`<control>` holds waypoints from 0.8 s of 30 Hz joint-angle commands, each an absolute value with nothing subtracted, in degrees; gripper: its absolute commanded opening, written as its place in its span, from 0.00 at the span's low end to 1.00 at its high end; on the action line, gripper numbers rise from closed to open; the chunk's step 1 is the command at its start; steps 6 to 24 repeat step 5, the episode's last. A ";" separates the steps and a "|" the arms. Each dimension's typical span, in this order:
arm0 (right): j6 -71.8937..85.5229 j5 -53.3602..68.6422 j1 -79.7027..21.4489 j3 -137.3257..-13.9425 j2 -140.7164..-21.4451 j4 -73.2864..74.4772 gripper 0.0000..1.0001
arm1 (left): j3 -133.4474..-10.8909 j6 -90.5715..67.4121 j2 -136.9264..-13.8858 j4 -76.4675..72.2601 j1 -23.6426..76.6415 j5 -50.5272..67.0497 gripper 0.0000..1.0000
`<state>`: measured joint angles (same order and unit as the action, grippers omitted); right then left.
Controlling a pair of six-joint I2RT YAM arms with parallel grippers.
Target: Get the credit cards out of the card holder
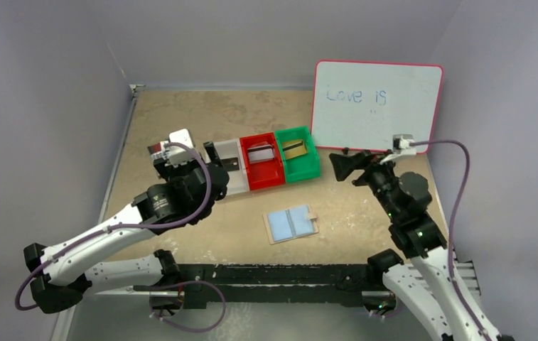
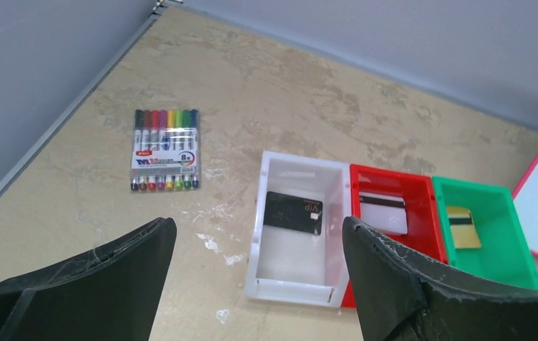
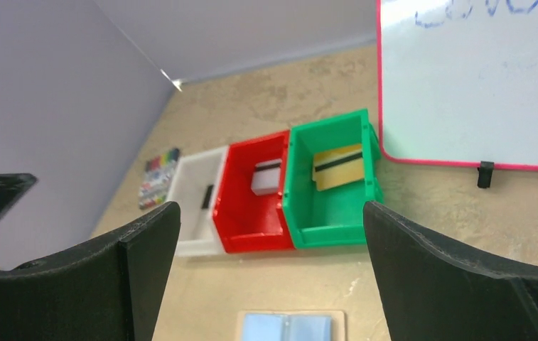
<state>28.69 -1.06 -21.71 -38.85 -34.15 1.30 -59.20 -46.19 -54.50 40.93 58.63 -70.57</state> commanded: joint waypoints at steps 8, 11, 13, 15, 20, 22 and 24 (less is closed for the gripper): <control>33.92 -4.39 -21.56 -40.12 -28.57 11.54 1.00 | -63.99 -57.10 -51.85 49.67 58.54 -76.59 0.84; 33.92 -4.39 -21.56 -40.12 -28.57 11.54 1.00 | -63.99 -57.10 -51.85 49.67 58.54 -76.59 0.84; 33.92 -4.39 -21.56 -40.12 -28.57 11.54 1.00 | -63.99 -57.10 -51.85 49.67 58.54 -76.59 0.84; 33.92 -4.39 -21.56 -40.12 -28.57 11.54 1.00 | -63.99 -57.10 -51.85 49.67 58.54 -76.59 0.84; 33.92 -4.39 -21.56 -40.12 -28.57 11.54 1.00 | -63.99 -57.10 -51.85 49.67 58.54 -76.59 0.84; 33.92 -4.39 -21.56 -40.12 -28.57 11.54 1.00 | -63.99 -57.10 -51.85 49.67 58.54 -76.59 0.84; 33.92 -4.39 -21.56 -40.12 -28.57 11.54 1.00 | -63.99 -57.10 -51.85 49.67 58.54 -76.59 0.84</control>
